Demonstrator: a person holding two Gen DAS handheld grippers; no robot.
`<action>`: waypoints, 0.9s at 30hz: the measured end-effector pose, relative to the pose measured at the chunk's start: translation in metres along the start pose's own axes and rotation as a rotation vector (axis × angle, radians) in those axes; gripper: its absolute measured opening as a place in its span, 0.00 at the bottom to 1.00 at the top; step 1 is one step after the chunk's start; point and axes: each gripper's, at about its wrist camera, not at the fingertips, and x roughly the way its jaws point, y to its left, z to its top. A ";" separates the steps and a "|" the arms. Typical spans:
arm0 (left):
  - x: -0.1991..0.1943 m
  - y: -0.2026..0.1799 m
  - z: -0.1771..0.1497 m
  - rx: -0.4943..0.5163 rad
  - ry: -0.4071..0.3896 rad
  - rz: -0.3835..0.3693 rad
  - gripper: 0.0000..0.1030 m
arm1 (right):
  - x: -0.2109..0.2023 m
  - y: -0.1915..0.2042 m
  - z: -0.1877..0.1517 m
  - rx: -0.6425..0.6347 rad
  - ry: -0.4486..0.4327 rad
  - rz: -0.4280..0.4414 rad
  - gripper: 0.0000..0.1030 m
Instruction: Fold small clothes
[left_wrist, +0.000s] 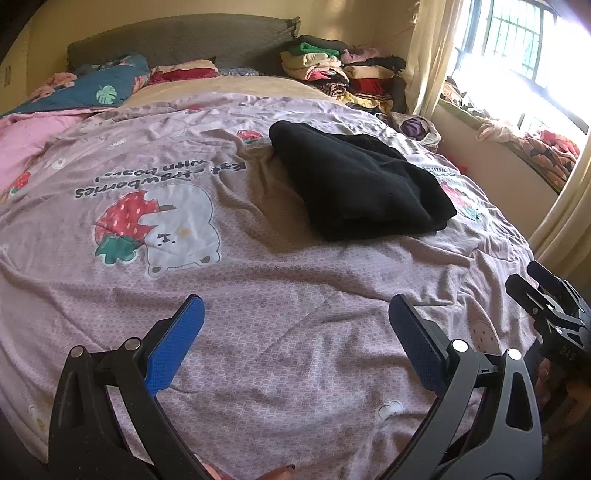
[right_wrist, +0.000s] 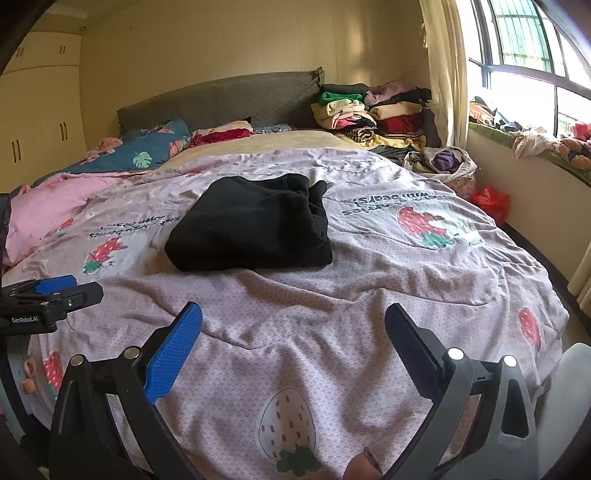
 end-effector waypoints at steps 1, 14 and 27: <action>0.000 0.000 0.000 0.000 0.000 -0.001 0.91 | 0.000 0.000 0.000 0.000 -0.001 -0.002 0.96; 0.000 0.001 -0.001 -0.006 0.003 -0.004 0.91 | 0.000 0.002 -0.001 -0.003 0.002 0.000 0.96; -0.001 0.000 -0.001 -0.007 0.002 -0.007 0.91 | 0.000 0.002 -0.001 -0.002 0.001 -0.001 0.96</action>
